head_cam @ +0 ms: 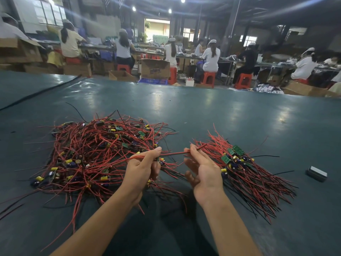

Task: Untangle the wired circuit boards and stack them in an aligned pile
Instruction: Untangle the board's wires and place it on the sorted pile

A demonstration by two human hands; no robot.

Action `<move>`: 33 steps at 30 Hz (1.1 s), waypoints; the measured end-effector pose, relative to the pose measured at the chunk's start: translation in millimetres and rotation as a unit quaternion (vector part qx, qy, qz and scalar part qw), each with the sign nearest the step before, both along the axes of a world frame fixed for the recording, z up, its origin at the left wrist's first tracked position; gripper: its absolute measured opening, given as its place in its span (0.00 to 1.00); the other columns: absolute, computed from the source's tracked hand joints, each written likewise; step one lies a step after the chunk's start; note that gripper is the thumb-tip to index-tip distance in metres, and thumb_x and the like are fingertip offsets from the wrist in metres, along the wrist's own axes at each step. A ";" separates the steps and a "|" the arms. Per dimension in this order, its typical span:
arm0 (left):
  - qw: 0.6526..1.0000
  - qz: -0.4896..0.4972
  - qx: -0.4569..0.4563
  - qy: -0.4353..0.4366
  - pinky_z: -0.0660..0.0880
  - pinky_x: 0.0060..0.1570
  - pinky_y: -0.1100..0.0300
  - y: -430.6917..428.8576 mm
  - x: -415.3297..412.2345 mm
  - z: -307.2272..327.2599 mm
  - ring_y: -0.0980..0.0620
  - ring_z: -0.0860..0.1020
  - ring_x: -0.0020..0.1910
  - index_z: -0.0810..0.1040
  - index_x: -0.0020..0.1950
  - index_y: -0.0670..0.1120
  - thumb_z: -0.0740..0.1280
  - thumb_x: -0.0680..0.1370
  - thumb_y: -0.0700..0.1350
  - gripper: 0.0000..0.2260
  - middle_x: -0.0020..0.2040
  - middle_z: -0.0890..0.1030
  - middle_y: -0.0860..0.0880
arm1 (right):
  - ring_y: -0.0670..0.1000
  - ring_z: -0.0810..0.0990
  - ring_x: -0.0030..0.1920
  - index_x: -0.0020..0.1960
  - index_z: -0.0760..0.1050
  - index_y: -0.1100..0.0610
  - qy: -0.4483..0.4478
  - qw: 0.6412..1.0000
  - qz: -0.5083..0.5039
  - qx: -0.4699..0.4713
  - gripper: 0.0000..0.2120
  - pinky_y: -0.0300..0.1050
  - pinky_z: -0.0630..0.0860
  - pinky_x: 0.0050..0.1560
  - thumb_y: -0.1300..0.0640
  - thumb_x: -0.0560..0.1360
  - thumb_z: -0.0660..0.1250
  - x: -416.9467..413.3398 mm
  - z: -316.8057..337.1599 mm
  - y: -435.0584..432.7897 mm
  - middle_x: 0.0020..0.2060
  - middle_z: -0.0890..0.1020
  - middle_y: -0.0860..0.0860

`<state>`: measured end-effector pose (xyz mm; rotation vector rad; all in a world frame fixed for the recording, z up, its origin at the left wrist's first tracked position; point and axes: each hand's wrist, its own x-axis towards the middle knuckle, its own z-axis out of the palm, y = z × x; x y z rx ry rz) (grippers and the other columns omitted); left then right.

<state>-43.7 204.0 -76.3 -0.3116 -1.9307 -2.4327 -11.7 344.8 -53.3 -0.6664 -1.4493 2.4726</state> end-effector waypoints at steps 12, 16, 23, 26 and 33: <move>0.999 -0.029 -0.029 0.026 0.67 0.26 0.63 0.1 4.3 3.8 0.52 0.67 0.20 0.69 0.20 0.49 0.65 0.79 0.44 0.25 0.21 0.70 0.47 | 0.43 0.60 0.17 0.43 0.78 0.57 0.027 0.991 -0.027 -0.126 0.07 0.33 0.58 0.17 0.59 0.78 0.65 -0.6 3.7 5.9 0.31 0.84 0.49; 0.998 -0.033 -0.035 0.031 0.68 0.26 0.64 0.5 4.5 3.4 0.52 0.67 0.20 0.69 0.20 0.50 0.65 0.79 0.44 0.25 0.21 0.70 0.48 | 0.43 0.59 0.17 0.43 0.78 0.58 0.029 0.991 -0.038 -0.123 0.06 0.33 0.58 0.17 0.59 0.78 0.65 0.5 4.7 5.2 0.31 0.83 0.49; 0.998 -0.039 -0.041 0.036 0.69 0.26 0.62 -0.5 5.8 4.4 0.52 0.69 0.21 0.70 0.21 0.49 0.65 0.77 0.46 0.23 0.21 0.71 0.48 | 0.43 0.59 0.16 0.46 0.78 0.56 0.025 0.989 -0.045 -0.140 0.05 0.33 0.58 0.18 0.58 0.79 0.65 2.1 3.6 2.9 0.30 0.83 0.48; 0.997 -0.045 -0.039 0.040 0.70 0.27 0.62 -0.3 6.2 5.5 0.52 0.69 0.21 0.70 0.21 0.49 0.66 0.75 0.49 0.22 0.21 0.71 0.49 | 0.43 0.58 0.16 0.46 0.78 0.55 0.022 0.989 -0.046 -0.142 0.05 0.33 0.59 0.19 0.57 0.79 0.65 3.0 1.3 2.9 0.30 0.83 0.47; 0.998 -0.038 -0.031 0.043 0.70 0.27 0.59 -3.5 4.3 5.8 0.50 0.70 0.22 0.70 0.22 0.49 0.68 0.76 0.54 0.23 0.23 0.72 0.46 | 0.43 0.62 0.21 0.55 0.78 0.52 0.032 0.997 0.009 -0.076 0.14 0.35 0.64 0.23 0.43 0.78 0.66 4.7 -1.1 -2.6 0.42 0.87 0.47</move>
